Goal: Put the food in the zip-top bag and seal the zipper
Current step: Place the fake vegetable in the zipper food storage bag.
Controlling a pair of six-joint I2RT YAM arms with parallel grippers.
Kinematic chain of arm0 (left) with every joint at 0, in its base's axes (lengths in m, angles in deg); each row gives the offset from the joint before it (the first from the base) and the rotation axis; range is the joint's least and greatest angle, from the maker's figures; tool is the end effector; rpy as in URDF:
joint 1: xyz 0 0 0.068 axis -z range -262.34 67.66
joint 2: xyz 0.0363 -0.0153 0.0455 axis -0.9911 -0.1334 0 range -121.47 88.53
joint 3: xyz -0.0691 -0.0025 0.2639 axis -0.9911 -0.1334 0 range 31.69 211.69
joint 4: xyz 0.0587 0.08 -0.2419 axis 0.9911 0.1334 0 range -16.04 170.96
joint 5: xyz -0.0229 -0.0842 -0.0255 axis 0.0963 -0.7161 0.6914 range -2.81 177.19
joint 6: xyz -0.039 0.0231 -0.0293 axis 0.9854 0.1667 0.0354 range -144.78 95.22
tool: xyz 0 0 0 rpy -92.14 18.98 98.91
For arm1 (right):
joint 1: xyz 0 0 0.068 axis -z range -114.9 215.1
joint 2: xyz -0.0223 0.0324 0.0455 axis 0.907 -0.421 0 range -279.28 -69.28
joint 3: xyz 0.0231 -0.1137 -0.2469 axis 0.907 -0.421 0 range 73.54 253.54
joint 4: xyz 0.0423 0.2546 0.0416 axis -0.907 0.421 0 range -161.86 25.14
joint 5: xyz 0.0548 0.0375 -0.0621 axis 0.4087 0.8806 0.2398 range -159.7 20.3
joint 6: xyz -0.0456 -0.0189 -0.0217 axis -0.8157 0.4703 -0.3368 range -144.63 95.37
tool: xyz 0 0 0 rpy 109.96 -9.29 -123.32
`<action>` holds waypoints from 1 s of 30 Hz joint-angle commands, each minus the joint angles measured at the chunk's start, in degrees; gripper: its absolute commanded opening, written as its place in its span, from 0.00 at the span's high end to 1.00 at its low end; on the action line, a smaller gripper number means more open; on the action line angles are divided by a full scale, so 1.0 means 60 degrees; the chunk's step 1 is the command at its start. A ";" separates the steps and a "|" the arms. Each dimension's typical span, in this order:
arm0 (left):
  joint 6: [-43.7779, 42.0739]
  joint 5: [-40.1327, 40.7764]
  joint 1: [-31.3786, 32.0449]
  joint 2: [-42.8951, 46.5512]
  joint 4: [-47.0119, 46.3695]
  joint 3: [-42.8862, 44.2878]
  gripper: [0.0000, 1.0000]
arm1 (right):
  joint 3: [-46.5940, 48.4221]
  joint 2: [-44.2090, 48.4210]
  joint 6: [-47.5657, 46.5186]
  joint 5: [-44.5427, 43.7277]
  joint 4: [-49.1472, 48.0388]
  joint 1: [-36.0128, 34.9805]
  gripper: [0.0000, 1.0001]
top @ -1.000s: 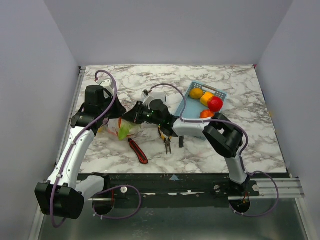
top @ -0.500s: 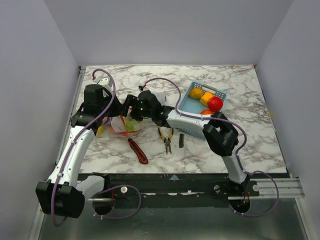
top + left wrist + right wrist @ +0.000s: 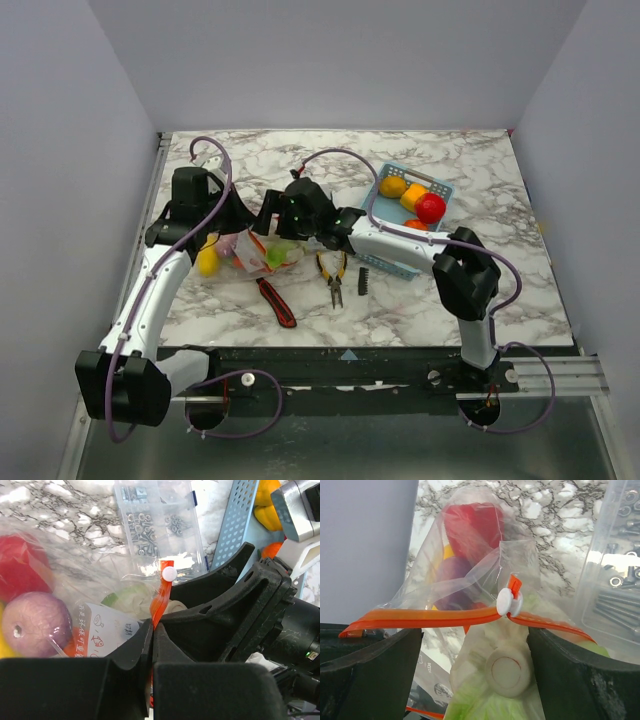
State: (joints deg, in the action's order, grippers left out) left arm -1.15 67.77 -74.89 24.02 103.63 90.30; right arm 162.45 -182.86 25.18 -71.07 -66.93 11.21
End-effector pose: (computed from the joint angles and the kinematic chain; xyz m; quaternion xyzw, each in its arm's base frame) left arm 0.2402 -0.0433 0.3236 -0.0470 0.8787 -0.2653 0.3941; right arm 0.2768 0.3780 0.2536 -0.0248 0.8639 0.3891 0.3188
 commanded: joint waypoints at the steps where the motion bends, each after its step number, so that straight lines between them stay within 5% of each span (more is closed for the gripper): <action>1: 0.0053 -0.0574 -0.0065 -0.0307 0.0015 0.0112 1.00 | -0.0145 0.0408 -0.0489 0.0085 0.0094 -0.0119 0.12; 7: 0.0114 -0.1024 -0.0061 -0.0316 -0.0198 -0.0012 1.00 | 0.0594 -0.0234 -0.1475 -0.0034 0.0218 -0.0337 0.11; 10: 0.0050 -0.1136 -0.0057 -0.0437 -0.0124 0.0045 1.00 | 0.0786 -0.0534 -0.0397 -0.0480 0.0433 -0.0343 0.27; 14: 0.0015 -0.0779 -0.0065 -0.0451 0.0018 0.0059 1.00 | -0.0552 0.0017 0.0830 -0.0633 -0.1170 -0.0337 0.29; 16: 0.0052 -0.0713 -0.0046 -0.0432 0.0009 0.0022 1.00 | -0.1019 0.0132 0.1300 -0.0506 -0.1591 -0.0336 0.42; 20: 0.0090 -0.0343 0.0188 -0.0599 0.0247 0.0003 1.00 | -0.1157 0.0147 0.1871 -0.0351 -0.1746 -0.0346 0.42; 22: 0.0315 -0.0558 0.0224 -0.0666 0.0443 -0.0138 1.00 | -0.1284 0.0220 0.2239 -0.0271 -0.1892 -0.0340 0.50; 24: 0.0537 -0.0776 0.0224 -0.0590 0.0306 -0.0592 1.00 | -0.1299 0.0272 0.2253 -0.0138 -0.1918 -0.0339 0.46; 27: 0.0466 -0.0350 0.0211 -0.0560 0.0442 -0.0975 1.00 | -0.1407 0.0350 0.1943 -0.0067 -0.1719 -0.0342 0.20; 30: 0.0424 -0.0094 0.0193 -0.0579 0.0618 -0.1125 1.00 | -0.1692 0.0554 0.1646 -0.0072 -0.1567 -0.0343 0.18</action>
State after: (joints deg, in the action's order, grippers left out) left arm 0.84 65.43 -74.06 20.59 104.22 86.08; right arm 153.07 -183.65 35.40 -72.79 -74.08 9.68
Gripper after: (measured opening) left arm 0.011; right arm 0.815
